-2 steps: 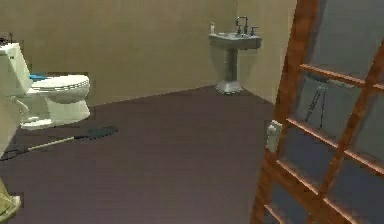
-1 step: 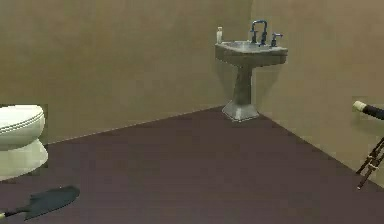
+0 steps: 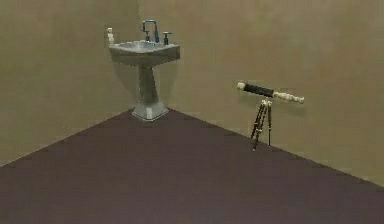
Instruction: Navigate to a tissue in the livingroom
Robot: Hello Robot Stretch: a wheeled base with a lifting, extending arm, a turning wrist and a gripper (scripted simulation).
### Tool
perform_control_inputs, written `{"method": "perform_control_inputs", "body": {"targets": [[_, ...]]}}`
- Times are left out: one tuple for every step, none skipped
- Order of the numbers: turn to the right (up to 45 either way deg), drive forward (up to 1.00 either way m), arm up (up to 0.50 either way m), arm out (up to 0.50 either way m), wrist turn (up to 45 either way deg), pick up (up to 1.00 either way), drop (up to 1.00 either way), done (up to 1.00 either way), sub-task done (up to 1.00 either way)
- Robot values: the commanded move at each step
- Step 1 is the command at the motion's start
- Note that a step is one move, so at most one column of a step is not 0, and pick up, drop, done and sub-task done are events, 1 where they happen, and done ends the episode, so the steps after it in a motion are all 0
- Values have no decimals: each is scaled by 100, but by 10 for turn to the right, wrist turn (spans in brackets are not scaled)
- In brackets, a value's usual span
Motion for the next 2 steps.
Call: {"method": "perform_control_inputs", "body": {"targets": [[0,5,0,0,0,0,0,0,0],[240,0,0,0,0,0,0,0,0]]}}
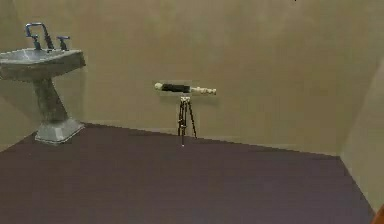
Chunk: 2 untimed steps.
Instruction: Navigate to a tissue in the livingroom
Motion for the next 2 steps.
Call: {"method": "perform_control_inputs", "body": {"targets": [[0,50,0,0,0,0,0,0,0],[450,0,0,0,0,0,0,0,0]]}}
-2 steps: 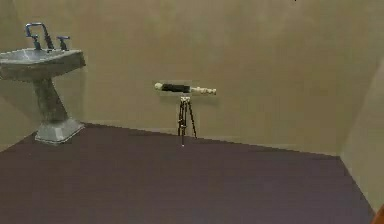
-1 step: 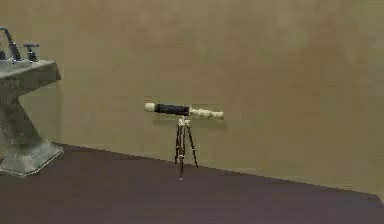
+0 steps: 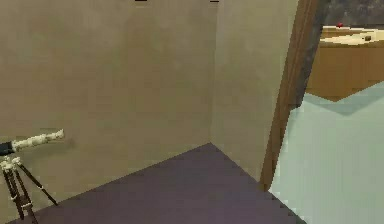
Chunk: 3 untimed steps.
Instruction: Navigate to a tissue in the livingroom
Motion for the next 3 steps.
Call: {"method": "perform_control_inputs", "body": {"targets": [[60,0,0,0,0,0,0,0,0],[0,30,0,0,0,0,0,0,0],[420,0,0,0,0,0,0,0,0]]}}
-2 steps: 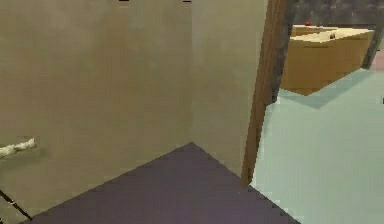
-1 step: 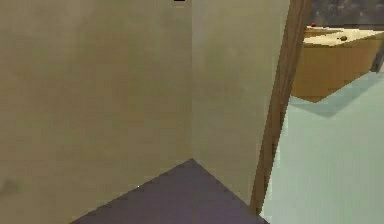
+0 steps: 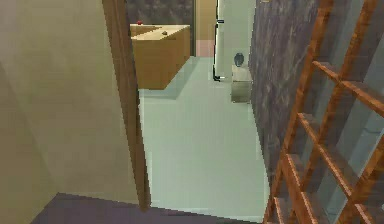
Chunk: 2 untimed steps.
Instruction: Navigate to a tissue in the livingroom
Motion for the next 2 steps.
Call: {"method": "perform_control_inputs", "body": {"targets": [[0,100,0,0,0,0,0,0,0],[0,30,0,0,0,0,0,0,0]]}}
